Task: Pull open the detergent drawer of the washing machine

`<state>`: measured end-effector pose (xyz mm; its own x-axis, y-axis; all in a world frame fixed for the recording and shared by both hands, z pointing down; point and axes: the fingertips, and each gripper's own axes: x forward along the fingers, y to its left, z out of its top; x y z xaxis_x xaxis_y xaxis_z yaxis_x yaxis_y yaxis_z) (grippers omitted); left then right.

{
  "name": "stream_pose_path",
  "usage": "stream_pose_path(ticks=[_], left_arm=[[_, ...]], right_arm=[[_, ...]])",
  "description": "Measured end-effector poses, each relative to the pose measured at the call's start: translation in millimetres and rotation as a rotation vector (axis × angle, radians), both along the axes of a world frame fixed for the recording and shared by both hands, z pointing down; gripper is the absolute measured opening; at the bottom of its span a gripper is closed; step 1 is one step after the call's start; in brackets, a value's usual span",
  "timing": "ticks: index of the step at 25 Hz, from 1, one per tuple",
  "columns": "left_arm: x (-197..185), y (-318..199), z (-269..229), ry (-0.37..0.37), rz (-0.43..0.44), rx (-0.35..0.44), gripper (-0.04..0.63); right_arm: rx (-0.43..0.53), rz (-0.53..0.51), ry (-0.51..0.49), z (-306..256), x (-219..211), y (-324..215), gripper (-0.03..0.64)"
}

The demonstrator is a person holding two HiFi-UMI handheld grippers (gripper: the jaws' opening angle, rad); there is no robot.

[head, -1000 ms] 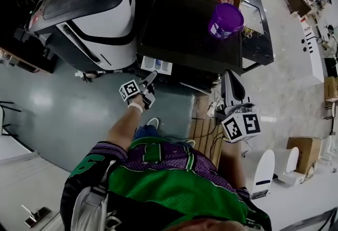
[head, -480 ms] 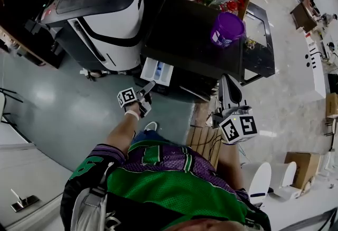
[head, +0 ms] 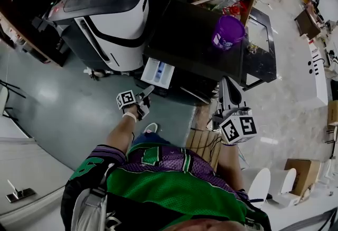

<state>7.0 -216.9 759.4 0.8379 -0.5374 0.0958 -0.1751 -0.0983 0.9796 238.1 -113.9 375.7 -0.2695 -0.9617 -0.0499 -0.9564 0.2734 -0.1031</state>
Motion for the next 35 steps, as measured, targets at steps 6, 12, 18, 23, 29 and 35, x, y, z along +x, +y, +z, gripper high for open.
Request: stream_pose_path(ticks=[6, 12, 18, 23, 29, 35], left_arm=[[0.2, -11.0, 1.8, 0.055, -0.105, -0.056, 0.438], [3.4, -14.8, 10.5, 0.048, -0.156, -0.121, 0.437], [1.9, -12.1, 9.2, 0.040, -0.170, -0.140, 0.433], [-2.7, -9.7, 10.0, 0.033, -0.167, -0.142, 0.430], [-2.5, -8.2, 9.0, 0.026, -0.131, -0.133, 0.430], [-5.3, -2.7, 1.1, -0.011, -0.057, -0.085, 0.430]], right_arm=[[-0.016, 0.012, 0.002, 2.9, -1.4, 1.7, 0.002], [-0.023, 0.023, -0.002, 7.3, 3.9, 4.3, 0.002], [-0.020, 0.018, -0.008, 4.9, 1.5, 1.9, 0.001], [-0.018, 0.003, -0.009, 4.9, -3.8, -0.8, 0.002], [-0.015, -0.014, -0.002, 1.9, -11.1, -8.8, 0.002], [-0.016, -0.025, -0.009, 2.7, -16.3, -22.1, 0.002]])
